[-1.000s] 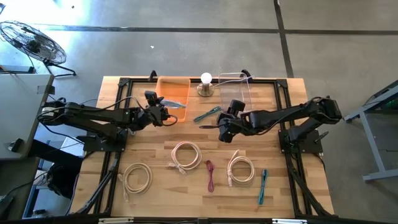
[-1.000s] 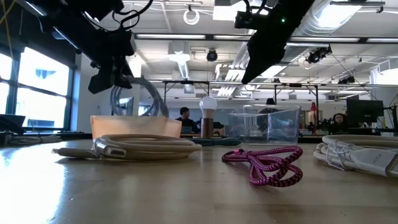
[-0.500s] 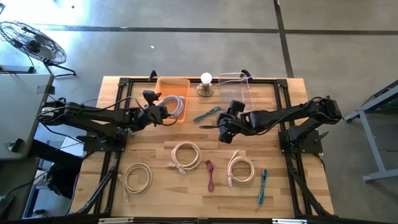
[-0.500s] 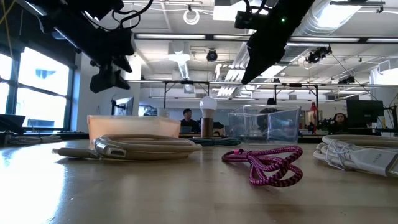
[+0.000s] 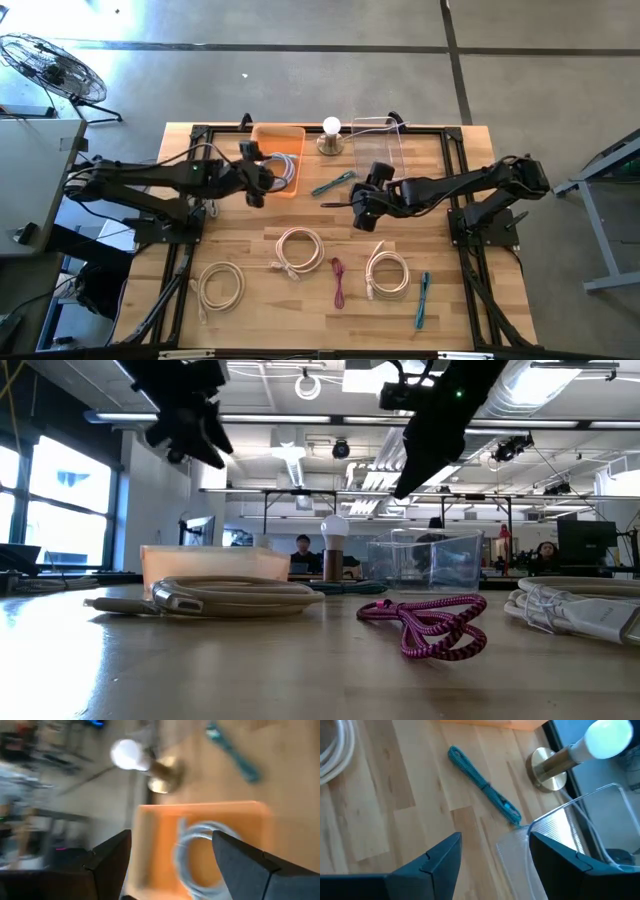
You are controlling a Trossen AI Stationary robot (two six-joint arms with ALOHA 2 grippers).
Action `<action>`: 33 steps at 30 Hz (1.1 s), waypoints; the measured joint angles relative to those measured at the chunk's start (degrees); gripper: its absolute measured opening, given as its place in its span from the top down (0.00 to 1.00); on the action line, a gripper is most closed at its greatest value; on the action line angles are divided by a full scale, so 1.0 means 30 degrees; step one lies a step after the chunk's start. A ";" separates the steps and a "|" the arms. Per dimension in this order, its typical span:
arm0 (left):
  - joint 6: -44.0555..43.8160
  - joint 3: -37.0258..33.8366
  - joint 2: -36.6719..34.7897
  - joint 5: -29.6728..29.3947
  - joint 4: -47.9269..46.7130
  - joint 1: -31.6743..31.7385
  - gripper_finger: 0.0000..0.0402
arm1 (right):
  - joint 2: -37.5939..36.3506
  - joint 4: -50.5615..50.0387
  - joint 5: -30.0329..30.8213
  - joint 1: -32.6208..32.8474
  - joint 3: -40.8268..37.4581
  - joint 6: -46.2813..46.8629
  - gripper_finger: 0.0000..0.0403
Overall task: Pick & Place USB Port
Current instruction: Put the white charger cable into the transparent bin
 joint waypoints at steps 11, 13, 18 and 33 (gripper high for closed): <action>-1.2335 0.3634 0.0000 0.2026 -1.4598 0.0007 0.32 | 0.0000 0.0063 -0.0345 0.0000 0.0000 0.0000 0.44; -1.4622 0.3624 0.0007 0.2008 -1.5813 0.0007 0.32 | 0.0000 0.0090 -0.0345 0.0000 0.0000 0.0000 0.44; -1.9163 0.3619 0.0277 0.1243 -1.6655 0.0015 0.32 | 0.0000 0.0098 -0.0691 0.0027 0.0000 0.0107 0.44; -2.3780 0.1644 0.2640 0.2727 -1.9494 0.0015 0.32 | 0.0000 0.0155 -0.1815 0.1227 0.0000 0.0015 0.44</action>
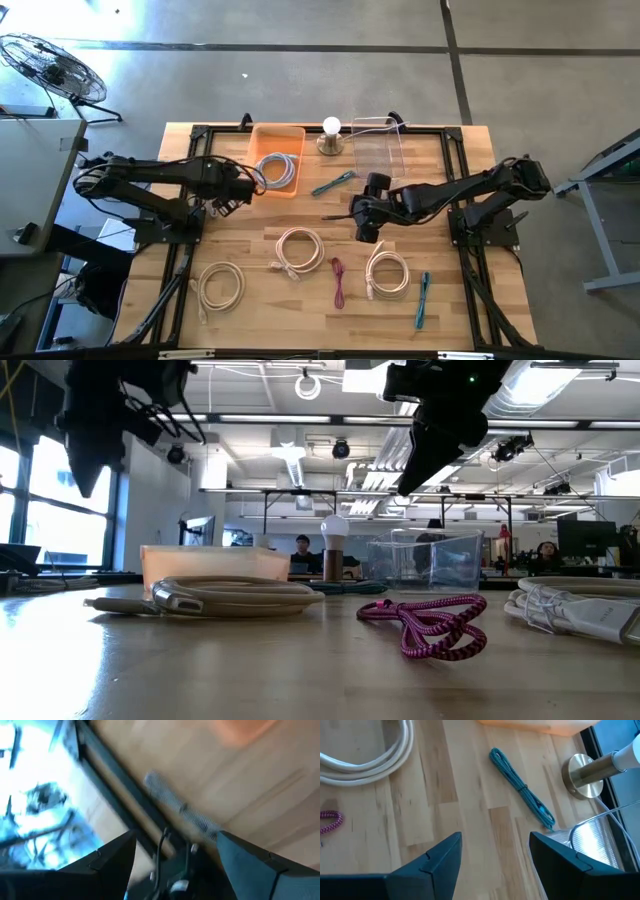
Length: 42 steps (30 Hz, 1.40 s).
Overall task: Pick & Place USB Port
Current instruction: Put the white charger cable into the transparent bin
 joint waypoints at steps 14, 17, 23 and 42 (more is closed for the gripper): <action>-0.1471 -0.3695 0.0179 0.1878 0.3915 0.0000 0.32 | 0.0004 0.0015 0.0031 0.0172 0.0000 -0.0374 0.44; -0.1513 -0.4384 0.0179 0.1812 0.4586 0.0000 0.32 | 0.0006 0.0008 0.0022 0.0186 0.0000 -0.0372 0.44; -0.1960 -0.4793 0.0314 0.1699 0.4980 0.0000 0.32 | 0.0004 -0.0008 -0.0111 0.0286 0.0000 -0.0354 0.44; -0.2316 -0.4778 0.3655 0.1495 0.4978 0.0000 0.32 | 0.0006 0.0062 -0.0036 0.1587 0.0000 -0.0007 0.44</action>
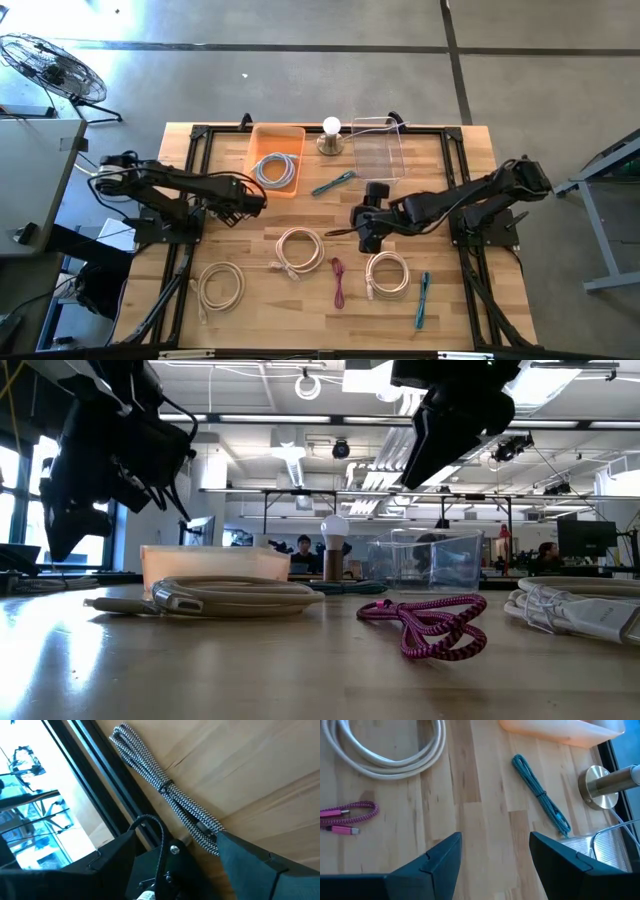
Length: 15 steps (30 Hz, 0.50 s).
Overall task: Pick & Place USB Port
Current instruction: Put the white charger cable into the transparent bin
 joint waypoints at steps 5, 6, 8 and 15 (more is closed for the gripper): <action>0.0103 0.0007 0.0220 0.0496 0.0146 0.0000 0.32 | -0.0006 -0.0061 -0.0016 0.0460 0.0000 0.0033 0.44; 0.0160 0.0007 0.0220 0.0646 0.0263 0.0000 0.32 | -0.0003 -0.0066 -0.0016 0.0563 0.0000 0.0074 0.44; 0.0025 -0.0027 0.0225 0.1228 0.0702 0.0000 0.32 | -0.0006 -0.0083 -0.0016 0.0778 0.0000 0.0131 0.44; -0.0144 -0.0379 0.0422 0.1880 0.1690 0.0009 0.32 | -0.0006 -0.0061 -0.0009 0.1530 0.0000 0.0156 0.44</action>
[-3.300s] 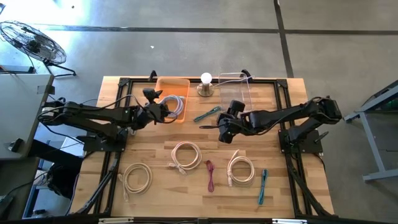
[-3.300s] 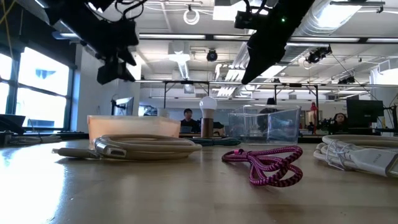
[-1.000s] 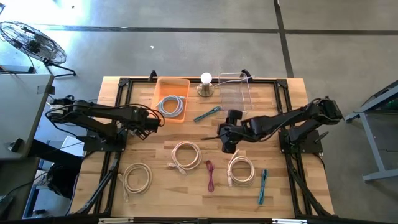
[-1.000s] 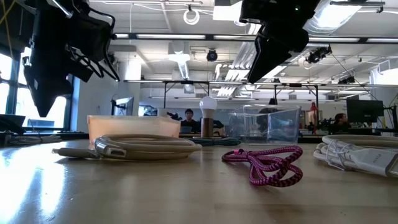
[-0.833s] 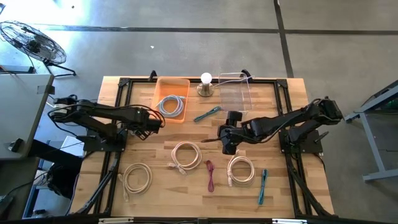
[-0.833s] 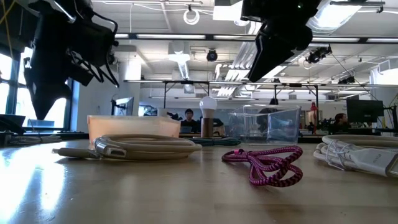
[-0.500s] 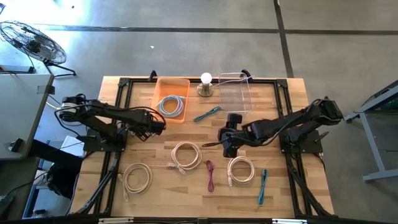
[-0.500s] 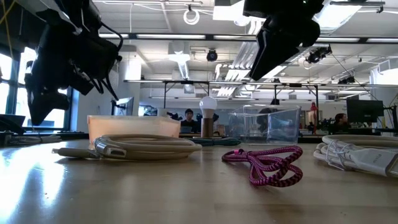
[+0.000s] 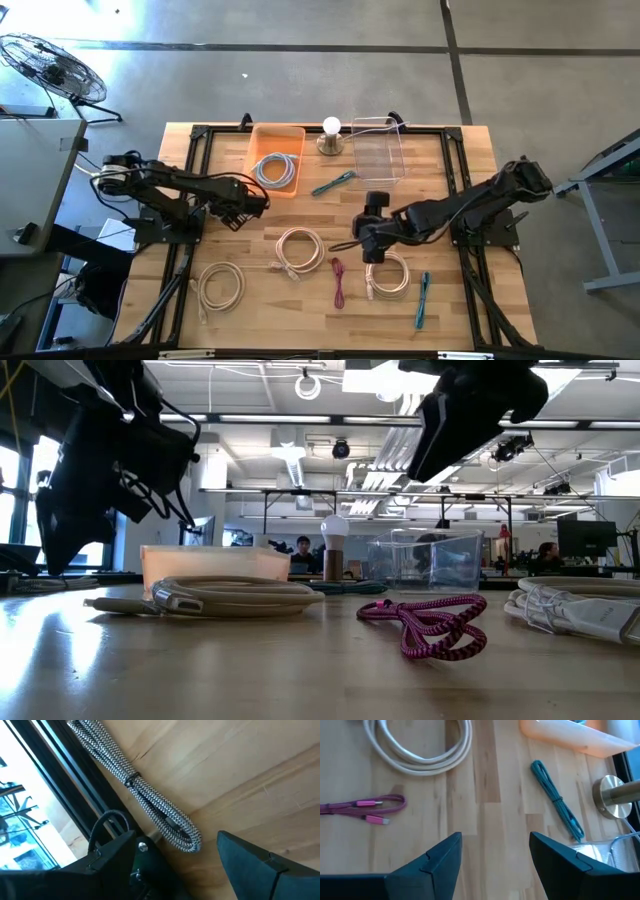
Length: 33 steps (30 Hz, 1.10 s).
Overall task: Pick & Place USB Port
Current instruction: Put the white charger cable into the transparent bin
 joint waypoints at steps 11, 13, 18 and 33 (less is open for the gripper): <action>-0.0162 0.0000 -0.0022 0.0206 0.0177 0.0002 0.35 | 0.0002 -0.0255 0.0004 0.1224 0.0000 0.0850 0.44; -0.0162 0.0000 -0.0022 0.0350 0.0169 -0.0002 0.38 | 0.0007 -0.0248 0.0000 0.1471 0.0000 0.0850 0.44; 0.0026 0.0000 -0.0022 0.0337 0.0065 -0.0002 0.47 | 0.0000 -0.0248 0.0000 0.1840 0.0000 0.0850 0.44; 0.3101 0.0044 -0.0029 -0.1949 -0.1288 -0.0002 0.86 | 0.0000 -0.0240 0.0754 0.1907 0.0000 0.0996 0.44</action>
